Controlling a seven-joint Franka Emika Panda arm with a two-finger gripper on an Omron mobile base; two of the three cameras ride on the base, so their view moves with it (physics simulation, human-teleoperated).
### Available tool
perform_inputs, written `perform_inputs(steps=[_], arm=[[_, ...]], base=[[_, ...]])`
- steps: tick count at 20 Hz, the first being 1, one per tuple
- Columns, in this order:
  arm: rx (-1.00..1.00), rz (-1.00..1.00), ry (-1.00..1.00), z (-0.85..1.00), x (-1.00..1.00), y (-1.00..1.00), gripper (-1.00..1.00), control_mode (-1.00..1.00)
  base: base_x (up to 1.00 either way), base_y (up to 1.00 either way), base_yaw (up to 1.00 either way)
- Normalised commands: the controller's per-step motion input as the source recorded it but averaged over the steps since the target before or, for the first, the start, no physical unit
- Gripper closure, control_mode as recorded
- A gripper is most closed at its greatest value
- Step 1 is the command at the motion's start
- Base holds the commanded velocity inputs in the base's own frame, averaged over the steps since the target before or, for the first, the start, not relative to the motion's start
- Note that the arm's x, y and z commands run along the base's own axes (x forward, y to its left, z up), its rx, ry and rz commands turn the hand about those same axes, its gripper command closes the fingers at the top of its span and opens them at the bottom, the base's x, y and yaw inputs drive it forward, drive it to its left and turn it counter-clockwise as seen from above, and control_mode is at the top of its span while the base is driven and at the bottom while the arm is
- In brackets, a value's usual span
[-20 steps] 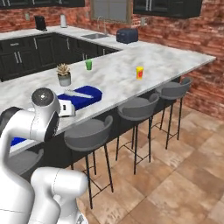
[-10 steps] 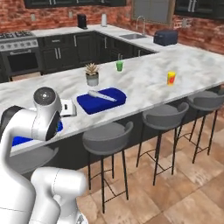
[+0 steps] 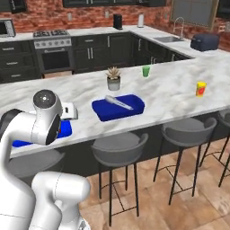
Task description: Gather the lemon wedge and tomato from the fridge and place them on a tray on the dining counter. Then gather the fishs from the fridge and place them on the other tray.
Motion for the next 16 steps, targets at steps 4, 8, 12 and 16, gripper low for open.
perform_inputs(steps=[4,8,12,16], arm=[[0.00,0.00,0.00,0.00,0.00,0.00,1.00,1.00],[0.00,0.00,0.00,0.00,0.00,0.00,1.00,1.00],[0.00,0.00,0.00,0.00,0.00,0.00,1.00,1.00],[0.00,0.00,0.00,0.00,0.00,0.00,1.00,1.00]], base=[[0.01,-0.57,0.33],[0.00,-0.43,0.27],[0.10,-0.34,0.21],[0.14,-0.27,0.13]])
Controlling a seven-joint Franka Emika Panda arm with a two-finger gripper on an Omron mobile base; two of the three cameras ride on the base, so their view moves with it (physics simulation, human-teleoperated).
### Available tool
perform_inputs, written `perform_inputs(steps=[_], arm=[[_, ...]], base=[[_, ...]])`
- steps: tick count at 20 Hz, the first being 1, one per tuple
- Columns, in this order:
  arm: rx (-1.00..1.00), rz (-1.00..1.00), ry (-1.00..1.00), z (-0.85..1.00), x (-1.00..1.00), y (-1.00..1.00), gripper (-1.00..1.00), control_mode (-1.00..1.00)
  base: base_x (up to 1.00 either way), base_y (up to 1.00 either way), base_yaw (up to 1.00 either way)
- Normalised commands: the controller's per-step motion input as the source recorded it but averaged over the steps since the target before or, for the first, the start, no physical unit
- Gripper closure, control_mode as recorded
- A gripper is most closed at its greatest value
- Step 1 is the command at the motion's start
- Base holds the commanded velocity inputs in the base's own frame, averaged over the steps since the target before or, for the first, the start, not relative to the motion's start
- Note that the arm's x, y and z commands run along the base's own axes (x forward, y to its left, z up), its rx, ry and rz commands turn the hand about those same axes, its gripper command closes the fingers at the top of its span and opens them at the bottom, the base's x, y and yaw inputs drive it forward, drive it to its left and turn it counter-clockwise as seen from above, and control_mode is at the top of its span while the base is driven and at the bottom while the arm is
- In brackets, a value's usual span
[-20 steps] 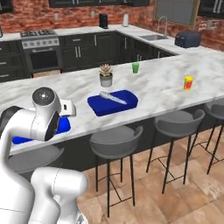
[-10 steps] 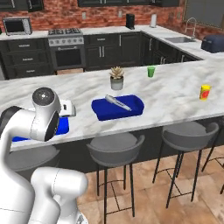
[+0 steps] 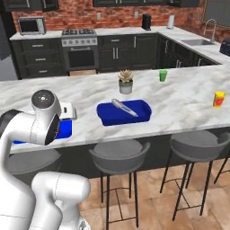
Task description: Gather the lemon wedge and tomato from the fridge and place them on a tray on the dining counter. Then gather the fishs from the fridge and place them on the other tray.
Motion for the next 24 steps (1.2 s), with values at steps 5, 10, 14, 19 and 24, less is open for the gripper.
perform_inputs(steps=[5,10,14,19,24], arm=[[0.00,0.00,0.00,0.00,0.00,0.00,1.00,1.00],[0.00,0.00,0.00,0.00,0.00,0.00,1.00,1.00],[0.00,0.00,0.00,0.00,0.00,0.00,1.00,1.00],[0.00,0.00,0.00,0.00,0.00,0.00,1.00,1.00],[0.00,0.00,0.00,0.00,0.00,0.00,1.00,1.00]], base=[[0.30,-0.23,0.14],[0.37,-0.12,0.14],[0.50,-0.16,0.18],[0.55,-0.16,0.22],[0.40,-0.19,0.24]])
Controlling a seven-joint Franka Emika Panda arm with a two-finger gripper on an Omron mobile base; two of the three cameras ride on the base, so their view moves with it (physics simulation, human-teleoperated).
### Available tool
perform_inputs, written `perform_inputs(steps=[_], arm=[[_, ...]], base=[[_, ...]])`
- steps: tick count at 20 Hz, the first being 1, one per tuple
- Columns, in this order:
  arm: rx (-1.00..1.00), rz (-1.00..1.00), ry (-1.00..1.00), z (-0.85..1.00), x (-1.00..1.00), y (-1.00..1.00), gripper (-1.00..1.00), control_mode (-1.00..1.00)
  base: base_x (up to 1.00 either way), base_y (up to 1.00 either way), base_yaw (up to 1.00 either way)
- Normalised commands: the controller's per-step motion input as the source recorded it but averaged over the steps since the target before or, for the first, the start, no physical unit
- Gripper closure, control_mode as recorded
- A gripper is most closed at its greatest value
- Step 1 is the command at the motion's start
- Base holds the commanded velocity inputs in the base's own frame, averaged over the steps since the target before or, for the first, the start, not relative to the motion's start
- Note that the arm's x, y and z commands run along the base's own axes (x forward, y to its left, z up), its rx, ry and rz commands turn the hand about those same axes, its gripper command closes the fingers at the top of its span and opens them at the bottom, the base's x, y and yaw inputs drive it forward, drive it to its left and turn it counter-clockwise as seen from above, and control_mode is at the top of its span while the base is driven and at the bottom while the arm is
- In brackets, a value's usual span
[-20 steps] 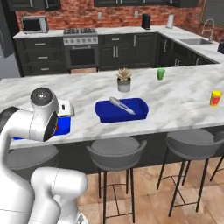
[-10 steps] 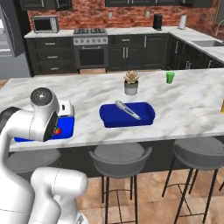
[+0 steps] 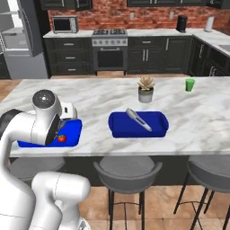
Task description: Gather the lemon wedge and tomato from the fridge and place them on a tray on the dining counter. Then gather the fishs from the fridge and place them on the other tray.
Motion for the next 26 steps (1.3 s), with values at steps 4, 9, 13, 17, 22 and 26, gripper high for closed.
perform_inputs(steps=[4,9,13,17,22,26], arm=[[0.00,0.00,0.00,0.00,0.00,0.00,1.00,1.00],[0.00,0.00,0.00,0.00,0.00,0.00,1.00,1.00],[0.00,0.00,0.00,0.00,0.00,0.00,1.00,1.00],[0.00,0.00,0.00,0.00,0.00,0.00,1.00,1.00],[0.00,0.00,0.00,0.00,0.00,0.00,1.00,1.00],[0.00,0.00,0.00,0.00,0.00,0.00,1.00,1.00]], base=[[0.14,-0.02,0.11],[0.05,0.00,0.04],[0.00,0.00,0.02],[0.00,0.00,0.00],[0.00,0.00,0.00],[0.00,0.00,0.00]])
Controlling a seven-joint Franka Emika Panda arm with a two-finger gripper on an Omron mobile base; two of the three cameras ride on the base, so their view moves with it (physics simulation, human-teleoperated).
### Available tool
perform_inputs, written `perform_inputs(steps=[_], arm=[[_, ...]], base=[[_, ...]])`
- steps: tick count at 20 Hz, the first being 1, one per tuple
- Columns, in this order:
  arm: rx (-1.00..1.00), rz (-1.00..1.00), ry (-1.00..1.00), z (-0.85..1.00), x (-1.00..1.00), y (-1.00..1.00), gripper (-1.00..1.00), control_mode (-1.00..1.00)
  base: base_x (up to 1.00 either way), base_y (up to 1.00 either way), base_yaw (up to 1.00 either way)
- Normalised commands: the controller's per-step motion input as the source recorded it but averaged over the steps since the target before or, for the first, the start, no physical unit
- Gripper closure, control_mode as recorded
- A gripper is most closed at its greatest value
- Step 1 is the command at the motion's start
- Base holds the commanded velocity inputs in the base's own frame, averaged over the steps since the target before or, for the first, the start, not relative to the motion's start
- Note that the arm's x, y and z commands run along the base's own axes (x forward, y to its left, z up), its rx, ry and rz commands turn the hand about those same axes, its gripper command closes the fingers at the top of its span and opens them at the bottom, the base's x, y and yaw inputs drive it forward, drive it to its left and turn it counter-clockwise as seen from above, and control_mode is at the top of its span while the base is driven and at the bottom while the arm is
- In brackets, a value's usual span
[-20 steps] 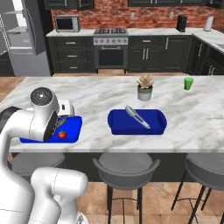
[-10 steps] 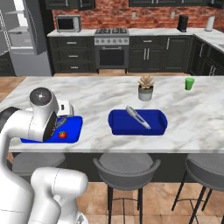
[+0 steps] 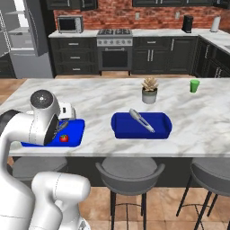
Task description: Gather the lemon wedge and tomato from the fridge and place them on a tray on the dining counter. Then gather the fishs from the fridge and place them on the other tray.
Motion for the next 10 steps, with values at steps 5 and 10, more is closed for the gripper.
perform_inputs(steps=[5,10], arm=[[0.00,0.00,0.00,0.00,0.00,0.00,1.00,-1.00],[0.00,0.00,0.00,0.00,0.00,0.00,1.00,-1.00]], base=[[0.00,0.00,0.00],[0.00,0.00,0.00]])
